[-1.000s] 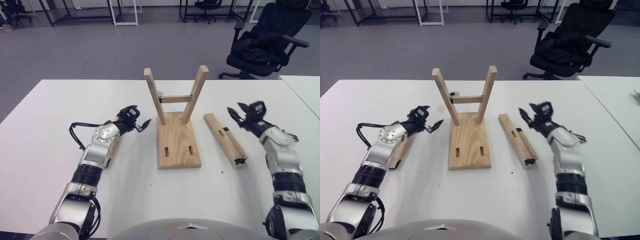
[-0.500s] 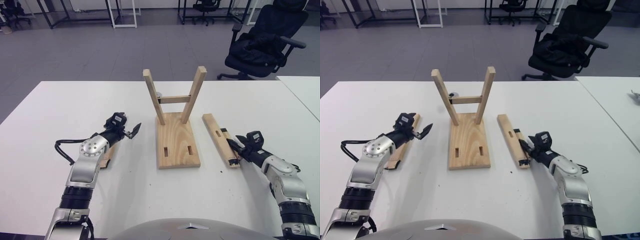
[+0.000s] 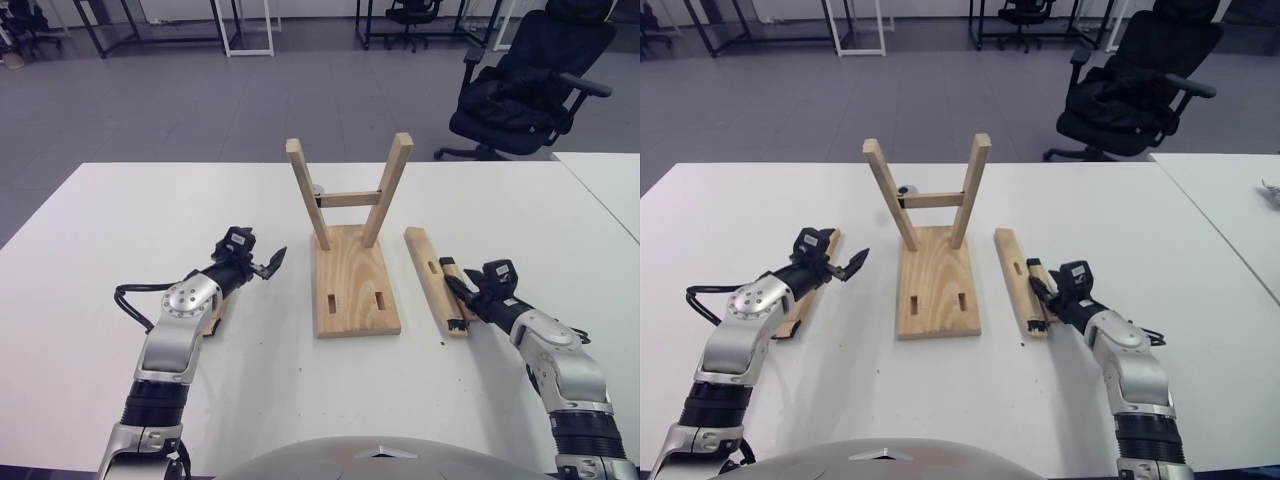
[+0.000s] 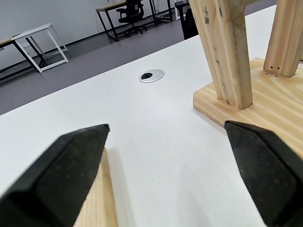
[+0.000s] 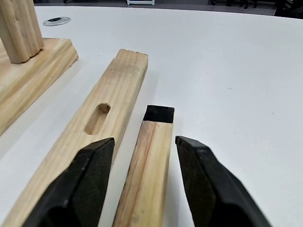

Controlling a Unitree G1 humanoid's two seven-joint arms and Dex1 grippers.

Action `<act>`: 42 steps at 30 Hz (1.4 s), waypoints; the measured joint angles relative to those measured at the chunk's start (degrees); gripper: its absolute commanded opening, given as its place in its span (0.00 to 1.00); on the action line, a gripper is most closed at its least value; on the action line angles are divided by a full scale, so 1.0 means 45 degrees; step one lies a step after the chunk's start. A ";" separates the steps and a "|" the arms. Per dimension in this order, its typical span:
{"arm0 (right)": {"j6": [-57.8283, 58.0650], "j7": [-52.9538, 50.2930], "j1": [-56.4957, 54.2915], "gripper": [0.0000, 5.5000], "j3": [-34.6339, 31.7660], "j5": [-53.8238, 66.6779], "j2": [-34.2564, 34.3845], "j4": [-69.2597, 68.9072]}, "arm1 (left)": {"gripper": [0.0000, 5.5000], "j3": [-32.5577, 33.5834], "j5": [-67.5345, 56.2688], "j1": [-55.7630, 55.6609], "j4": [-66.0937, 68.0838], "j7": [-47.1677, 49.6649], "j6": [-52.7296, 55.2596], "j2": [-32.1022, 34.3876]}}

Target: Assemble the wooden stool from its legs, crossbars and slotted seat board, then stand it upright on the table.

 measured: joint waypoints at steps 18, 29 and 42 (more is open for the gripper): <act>0.0552 -0.0333 0.0484 0.44 -0.0049 0.0051 0.0100 -0.0324 | 0.82 -0.0277 0.0034 0.0023 -0.0087 0.0073 0.0021 0.0038; 0.3070 -0.0856 -0.0060 0.28 0.0446 -0.0385 -0.0607 -0.1327 | 0.82 -0.0474 -0.0087 0.0161 -0.1115 0.0123 0.0733 0.0064; -0.2256 -0.0230 -0.2560 0.24 0.1630 -0.2166 -0.1354 -0.3021 | 0.82 0.3504 -1.1790 -0.3428 -0.3469 0.2062 0.6401 -0.3454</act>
